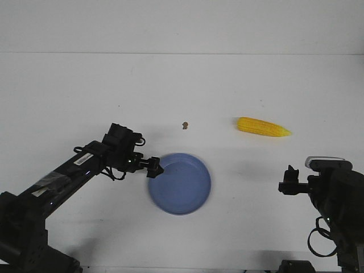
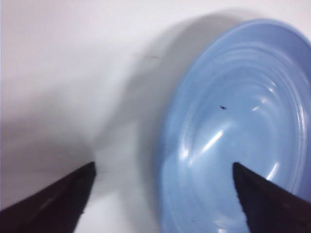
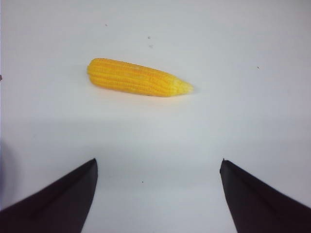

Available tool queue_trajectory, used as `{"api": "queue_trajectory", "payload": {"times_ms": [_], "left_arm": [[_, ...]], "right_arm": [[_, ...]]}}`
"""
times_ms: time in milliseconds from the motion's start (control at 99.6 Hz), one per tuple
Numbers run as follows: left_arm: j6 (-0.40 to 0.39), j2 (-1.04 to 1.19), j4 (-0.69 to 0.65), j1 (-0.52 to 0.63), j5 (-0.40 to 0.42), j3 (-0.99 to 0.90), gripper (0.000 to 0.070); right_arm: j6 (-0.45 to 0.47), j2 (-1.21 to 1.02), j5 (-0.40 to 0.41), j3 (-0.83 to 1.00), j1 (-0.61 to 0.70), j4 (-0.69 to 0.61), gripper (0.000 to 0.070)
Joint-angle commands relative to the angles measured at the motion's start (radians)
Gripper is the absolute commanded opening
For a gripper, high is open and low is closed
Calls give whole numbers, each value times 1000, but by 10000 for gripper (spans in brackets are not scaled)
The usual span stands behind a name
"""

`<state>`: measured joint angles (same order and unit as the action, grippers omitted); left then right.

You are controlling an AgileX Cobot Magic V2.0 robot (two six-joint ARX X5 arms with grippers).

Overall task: Place corn on plate with both arms
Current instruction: 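Lift the left gripper off the plate and back toward the robot, then reach the right gripper to the yellow corn cob and grasp it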

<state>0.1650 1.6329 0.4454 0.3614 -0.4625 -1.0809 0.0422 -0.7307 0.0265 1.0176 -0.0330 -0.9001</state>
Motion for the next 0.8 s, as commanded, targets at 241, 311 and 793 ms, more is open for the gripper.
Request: {"api": "queue_trajectory", "payload": {"times_ms": [241,311,793], "left_arm": [[-134,-335,8,-81,291,-14,638],[-151,-419,25,-102,314,-14,638],[-153,-567,127,-188,351,-14,638]], "right_arm": [[4,-4,0,20,1,14,533],[-14,-4,0,20,1,34,534],[-315,-398,285,135,-8,248,535]]}}
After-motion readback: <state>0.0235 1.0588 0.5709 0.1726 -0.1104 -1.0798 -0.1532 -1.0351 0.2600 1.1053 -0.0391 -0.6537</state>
